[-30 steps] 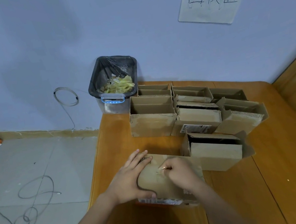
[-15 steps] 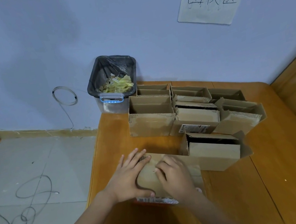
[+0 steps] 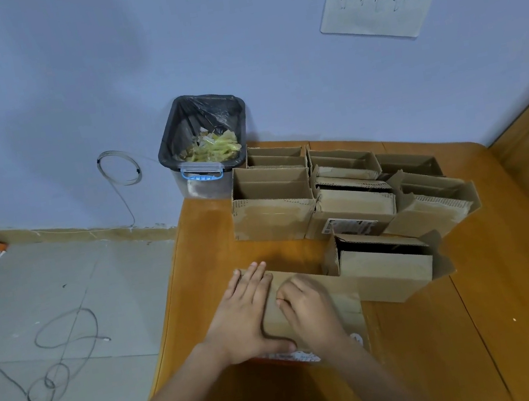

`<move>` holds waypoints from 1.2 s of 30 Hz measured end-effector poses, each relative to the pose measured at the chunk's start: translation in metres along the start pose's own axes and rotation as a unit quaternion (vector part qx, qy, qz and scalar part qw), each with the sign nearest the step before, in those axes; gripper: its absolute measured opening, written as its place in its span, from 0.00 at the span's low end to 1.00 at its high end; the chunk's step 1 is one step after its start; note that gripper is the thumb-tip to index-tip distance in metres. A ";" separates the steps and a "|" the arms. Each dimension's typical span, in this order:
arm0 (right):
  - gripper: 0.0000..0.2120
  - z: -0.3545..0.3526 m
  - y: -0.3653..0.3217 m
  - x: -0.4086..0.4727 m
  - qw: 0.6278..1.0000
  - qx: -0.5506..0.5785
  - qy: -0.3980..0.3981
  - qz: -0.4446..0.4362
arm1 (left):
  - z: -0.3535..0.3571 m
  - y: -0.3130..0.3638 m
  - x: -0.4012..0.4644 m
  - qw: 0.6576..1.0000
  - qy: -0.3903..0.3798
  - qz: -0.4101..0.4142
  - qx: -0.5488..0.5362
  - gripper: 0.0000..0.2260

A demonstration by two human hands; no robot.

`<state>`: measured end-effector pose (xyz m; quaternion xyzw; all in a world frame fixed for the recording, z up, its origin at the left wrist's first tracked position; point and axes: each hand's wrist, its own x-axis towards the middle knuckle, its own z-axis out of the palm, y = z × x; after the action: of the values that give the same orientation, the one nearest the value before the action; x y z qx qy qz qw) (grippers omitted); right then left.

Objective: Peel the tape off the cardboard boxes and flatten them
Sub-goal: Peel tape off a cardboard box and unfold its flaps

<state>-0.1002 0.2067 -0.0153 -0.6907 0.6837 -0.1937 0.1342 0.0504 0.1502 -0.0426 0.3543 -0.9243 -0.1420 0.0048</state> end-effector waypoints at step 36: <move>0.24 -0.016 0.055 -0.029 0.953 -0.211 -0.111 -0.184 | 0.003 -0.002 0.004 1.000 0.003 -0.009 0.027 0.57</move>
<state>-0.1561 0.2356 -0.0284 -0.8343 0.5507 0.0121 0.0224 0.0483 0.1467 -0.0460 0.3627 -0.9246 -0.1163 -0.0030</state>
